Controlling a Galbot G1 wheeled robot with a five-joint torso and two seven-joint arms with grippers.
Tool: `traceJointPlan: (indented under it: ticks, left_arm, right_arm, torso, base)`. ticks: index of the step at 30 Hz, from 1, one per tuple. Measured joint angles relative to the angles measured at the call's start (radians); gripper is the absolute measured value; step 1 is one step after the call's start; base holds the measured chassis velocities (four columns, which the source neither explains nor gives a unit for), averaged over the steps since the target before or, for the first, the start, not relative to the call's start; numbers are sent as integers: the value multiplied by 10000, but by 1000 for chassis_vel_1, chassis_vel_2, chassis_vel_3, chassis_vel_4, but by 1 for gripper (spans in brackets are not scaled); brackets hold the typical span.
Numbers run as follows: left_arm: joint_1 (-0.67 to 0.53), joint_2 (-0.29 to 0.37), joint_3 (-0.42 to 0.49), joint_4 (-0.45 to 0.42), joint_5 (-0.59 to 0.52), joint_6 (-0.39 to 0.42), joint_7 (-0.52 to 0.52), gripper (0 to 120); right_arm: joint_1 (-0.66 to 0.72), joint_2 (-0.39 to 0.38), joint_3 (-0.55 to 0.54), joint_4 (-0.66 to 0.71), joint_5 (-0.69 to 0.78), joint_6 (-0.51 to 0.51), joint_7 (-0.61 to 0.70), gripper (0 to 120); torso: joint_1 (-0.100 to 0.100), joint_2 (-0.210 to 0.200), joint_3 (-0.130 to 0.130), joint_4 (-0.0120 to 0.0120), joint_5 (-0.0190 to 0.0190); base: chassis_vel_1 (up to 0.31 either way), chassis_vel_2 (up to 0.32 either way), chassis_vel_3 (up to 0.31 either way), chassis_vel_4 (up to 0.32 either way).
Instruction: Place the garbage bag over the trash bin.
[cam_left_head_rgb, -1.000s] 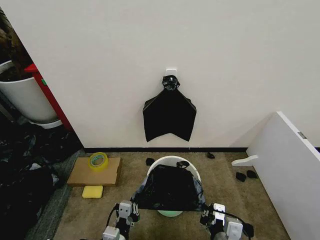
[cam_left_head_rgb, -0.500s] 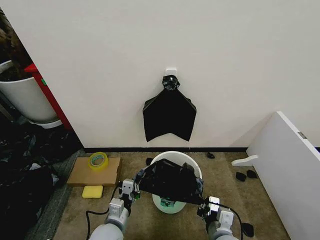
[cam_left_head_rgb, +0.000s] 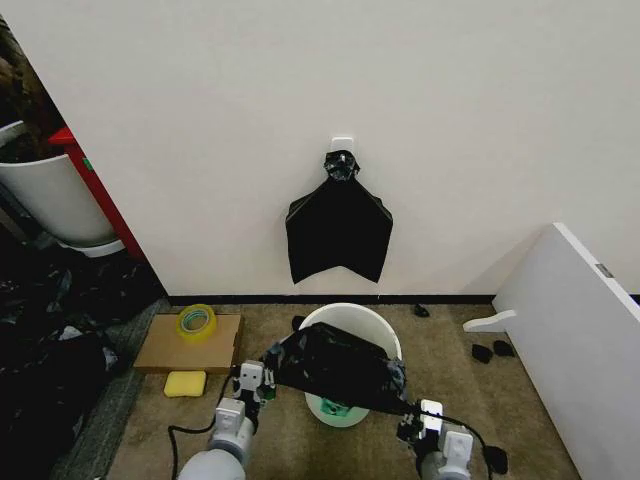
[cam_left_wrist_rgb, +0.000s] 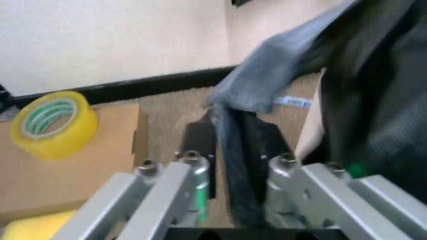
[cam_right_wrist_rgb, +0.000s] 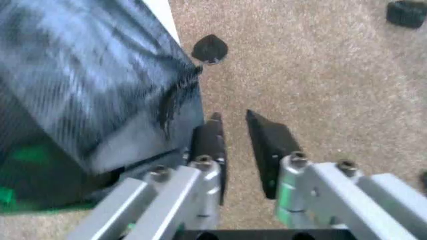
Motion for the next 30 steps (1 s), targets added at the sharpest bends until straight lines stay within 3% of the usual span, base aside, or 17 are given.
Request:
traceJointPlan:
  ticks: [6,8,13,16,17,20,26,28,30]
  left_arm:
    - [959,200,-262,-369,664,-99,-175,43]
    - [1373,250,-314,-455,900,-320,-301,52]
    - [1866,285,-351,-744,1019,-822,-335,68]
    - [2232,250,-389,-1246,1092,-1618,-134,83]
    - [2232,250,-389,-1246,1092,-1618,-134,83]
    - [2512,51,-454,-1390,1549,-3446,710,97]
    - [2602,-270,-466,-1093,1803,-4831,1427,100]
    - [2948,-706,-731,-848,1970,-5820,2227,100]
    - [3091,-876,-995,-848,2035,-6007,2419,100]
  right_arm:
    - [-826,-312,52,416,-577,516,-261,36]
    - [-1187,-444,99,539,-923,1023,-477,47]
    - [-1493,-496,119,733,-1460,1736,-694,60]
    - [-1627,-541,184,1085,-1861,2080,-867,77]
    - [-1627,-541,184,1085,-1861,2080,-867,77]
    - [-1651,-846,539,1721,-1996,1973,-1571,91]
    - [-1338,-1311,994,1922,-1765,1873,-2536,99]
    - [-2,-2725,1949,1502,-208,1269,-5394,100]
    - [1084,-3386,1965,939,293,947,-6451,100]
  torso:
    - [0,1,-1,-2,-4]
    - [-2,0,-1,-1,0]
    - [-2,1,-1,-2,-1]
    - [-2,0,-1,-2,0]
    - [-2,0,-1,-2,0]
    - [-2,1,-1,-3,-1]
    - [-2,0,-1,-2,0]
    - [-2,0,0,-3,1]
    - [-1,-1,0,-3,4]
  base:
    - [0,0,0,0]
    - [0,0,0,0]
    - [0,0,0,0]
    - [0,0,0,0]
    - [0,0,0,0]
    - [0,0,0,0]
    - [0,0,0,0]
    - [0,0,0,0]
    - [0,0,0,0]
